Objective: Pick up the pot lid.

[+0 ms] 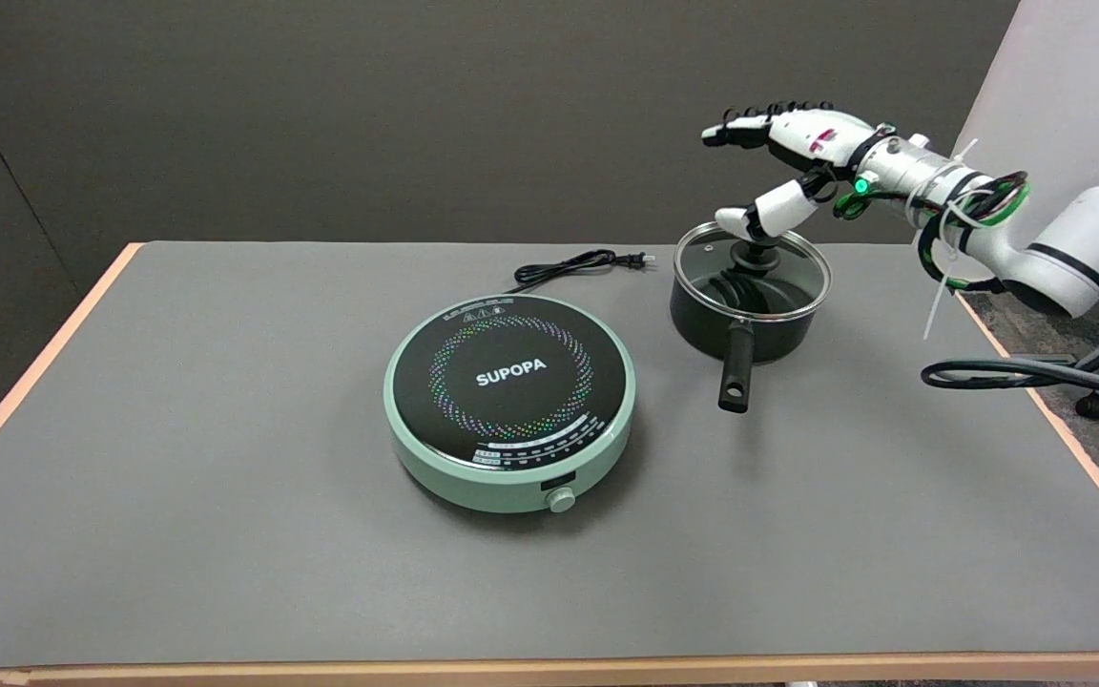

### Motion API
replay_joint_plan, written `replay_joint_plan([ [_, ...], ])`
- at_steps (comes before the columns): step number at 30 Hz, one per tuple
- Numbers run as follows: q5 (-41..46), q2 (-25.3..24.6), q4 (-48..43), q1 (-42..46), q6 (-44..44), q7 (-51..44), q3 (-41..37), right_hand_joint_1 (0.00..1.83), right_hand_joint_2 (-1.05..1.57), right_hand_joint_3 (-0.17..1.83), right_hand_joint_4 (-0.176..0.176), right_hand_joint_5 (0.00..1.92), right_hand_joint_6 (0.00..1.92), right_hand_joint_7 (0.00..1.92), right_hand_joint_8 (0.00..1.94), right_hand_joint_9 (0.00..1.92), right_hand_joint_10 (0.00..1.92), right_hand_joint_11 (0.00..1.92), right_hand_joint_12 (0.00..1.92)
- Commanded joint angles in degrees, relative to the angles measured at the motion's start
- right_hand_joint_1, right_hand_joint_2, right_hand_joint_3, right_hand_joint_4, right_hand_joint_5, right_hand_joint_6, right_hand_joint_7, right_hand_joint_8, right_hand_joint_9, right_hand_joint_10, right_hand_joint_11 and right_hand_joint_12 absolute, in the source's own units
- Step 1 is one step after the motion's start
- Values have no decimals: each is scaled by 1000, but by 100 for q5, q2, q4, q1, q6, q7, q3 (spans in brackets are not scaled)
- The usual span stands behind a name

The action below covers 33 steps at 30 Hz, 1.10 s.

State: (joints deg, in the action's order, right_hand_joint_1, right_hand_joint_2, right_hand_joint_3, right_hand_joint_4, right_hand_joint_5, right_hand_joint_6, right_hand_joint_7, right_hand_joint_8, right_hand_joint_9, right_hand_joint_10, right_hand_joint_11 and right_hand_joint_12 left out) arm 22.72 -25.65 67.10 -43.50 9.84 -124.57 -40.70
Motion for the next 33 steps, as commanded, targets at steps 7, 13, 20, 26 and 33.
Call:
replay_joint_plan([
  [7, -303, 129, -241, -1062, -439, -42, 1735, 539, 461, 940, 107, 318, 149, 371, 150, 395, 222, 202, 457],
  [13, -303, 141, -260, -1055, -483, -50, 1712, 661, 503, 974, 109, 366, 158, 448, 164, 476, 257, 252, 466],
  [20, -367, 103, -383, -1063, -487, -50, 1760, 738, 527, 984, 105, 374, 158, 492, 170, 535, 296, 324, 540],
  [26, -367, 85, -399, -1056, -487, -50, 1747, 774, 543, 987, 103, 374, 157, 527, 178, 565, 316, 339, 554],
  [33, -367, -7, -472, -1069, -487, -50, 1760, 782, 550, 987, 103, 376, 157, 540, 181, 579, 329, 343, 556],
])
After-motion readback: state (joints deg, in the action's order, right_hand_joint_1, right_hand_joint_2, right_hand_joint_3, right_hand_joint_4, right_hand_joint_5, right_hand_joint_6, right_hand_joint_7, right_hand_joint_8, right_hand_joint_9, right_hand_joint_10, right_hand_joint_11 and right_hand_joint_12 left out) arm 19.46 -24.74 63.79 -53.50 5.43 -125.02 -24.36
